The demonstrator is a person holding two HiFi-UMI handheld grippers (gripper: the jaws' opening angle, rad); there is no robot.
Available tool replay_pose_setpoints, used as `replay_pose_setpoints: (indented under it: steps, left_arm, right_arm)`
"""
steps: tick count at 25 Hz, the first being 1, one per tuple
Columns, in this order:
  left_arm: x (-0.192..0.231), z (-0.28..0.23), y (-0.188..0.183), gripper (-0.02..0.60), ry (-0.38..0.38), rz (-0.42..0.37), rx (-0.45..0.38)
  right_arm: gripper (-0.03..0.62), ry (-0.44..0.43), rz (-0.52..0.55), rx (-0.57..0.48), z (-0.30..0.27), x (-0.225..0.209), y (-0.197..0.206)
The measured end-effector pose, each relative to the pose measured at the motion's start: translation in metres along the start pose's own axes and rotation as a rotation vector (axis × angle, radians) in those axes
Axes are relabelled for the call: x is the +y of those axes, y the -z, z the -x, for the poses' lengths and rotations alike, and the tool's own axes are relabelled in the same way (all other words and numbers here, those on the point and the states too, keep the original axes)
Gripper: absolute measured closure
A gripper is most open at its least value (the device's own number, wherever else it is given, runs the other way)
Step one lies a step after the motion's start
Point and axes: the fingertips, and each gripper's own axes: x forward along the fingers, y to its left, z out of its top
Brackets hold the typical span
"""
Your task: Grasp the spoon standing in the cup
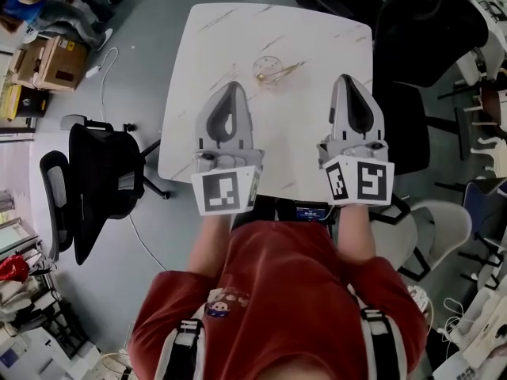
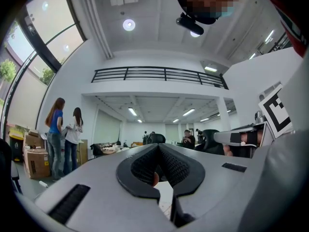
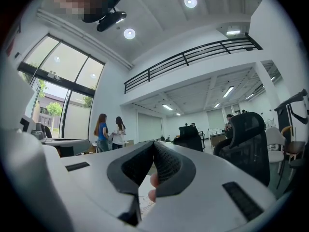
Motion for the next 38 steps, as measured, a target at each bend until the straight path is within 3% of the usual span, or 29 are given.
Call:
replay_pose_setpoints:
  steps: [21,38]
  left_arm:
    - [0.039,-0.038,0.058,0.580,0.017,0.017,0.066]
    - [0.038,-0.056,0.105,0.580,0.042,0.037,0.137]
  right_arm:
    - [0.582,0.039,-0.097,0.152,-0.051,0.002,0.086]
    - [0.580,0.033,-0.231,0.310,-0.079,0.006,0.173]
